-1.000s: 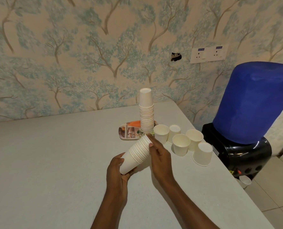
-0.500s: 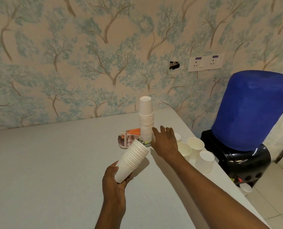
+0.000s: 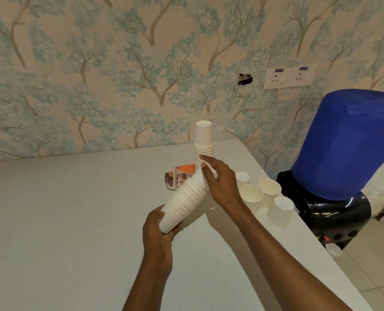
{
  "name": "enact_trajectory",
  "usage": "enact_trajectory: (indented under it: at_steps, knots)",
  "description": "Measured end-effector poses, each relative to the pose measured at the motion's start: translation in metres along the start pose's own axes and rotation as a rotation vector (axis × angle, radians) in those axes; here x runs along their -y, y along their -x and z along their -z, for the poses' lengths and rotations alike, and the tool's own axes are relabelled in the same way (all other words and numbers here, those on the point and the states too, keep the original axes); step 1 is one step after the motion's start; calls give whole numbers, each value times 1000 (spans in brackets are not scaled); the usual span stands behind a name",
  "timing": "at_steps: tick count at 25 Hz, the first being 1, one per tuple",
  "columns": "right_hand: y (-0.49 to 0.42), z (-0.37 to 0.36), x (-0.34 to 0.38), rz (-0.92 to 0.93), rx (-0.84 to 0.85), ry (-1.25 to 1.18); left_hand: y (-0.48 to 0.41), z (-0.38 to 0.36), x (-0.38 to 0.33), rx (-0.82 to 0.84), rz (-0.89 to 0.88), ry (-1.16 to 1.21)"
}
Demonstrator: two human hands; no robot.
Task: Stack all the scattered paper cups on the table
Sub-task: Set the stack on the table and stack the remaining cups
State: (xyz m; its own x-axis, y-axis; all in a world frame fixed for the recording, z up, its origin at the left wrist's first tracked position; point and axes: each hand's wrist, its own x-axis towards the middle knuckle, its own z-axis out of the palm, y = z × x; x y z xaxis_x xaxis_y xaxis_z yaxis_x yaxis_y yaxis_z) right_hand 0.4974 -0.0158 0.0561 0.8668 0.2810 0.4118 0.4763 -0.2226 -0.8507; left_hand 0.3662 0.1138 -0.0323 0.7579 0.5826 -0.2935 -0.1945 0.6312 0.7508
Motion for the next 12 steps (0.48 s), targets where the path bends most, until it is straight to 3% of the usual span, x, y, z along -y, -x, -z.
enact_trajectory:
  at_steps: [3,7,9,10,12]
  knots:
    - [21,-6,-3,6,97,-29,4,-8,4,1,22,15]
    - [34,-7,-13,-118,278,-162,5,-12,10,-4,35,3]
    - [24,4,-17,-112,250,-154,3,-11,11,3,41,-9]
    - [12,11,-21,-99,166,-20,2,-10,11,4,44,-16]
    - [-20,29,-31,-95,77,483,-1,-9,12,4,43,-28]
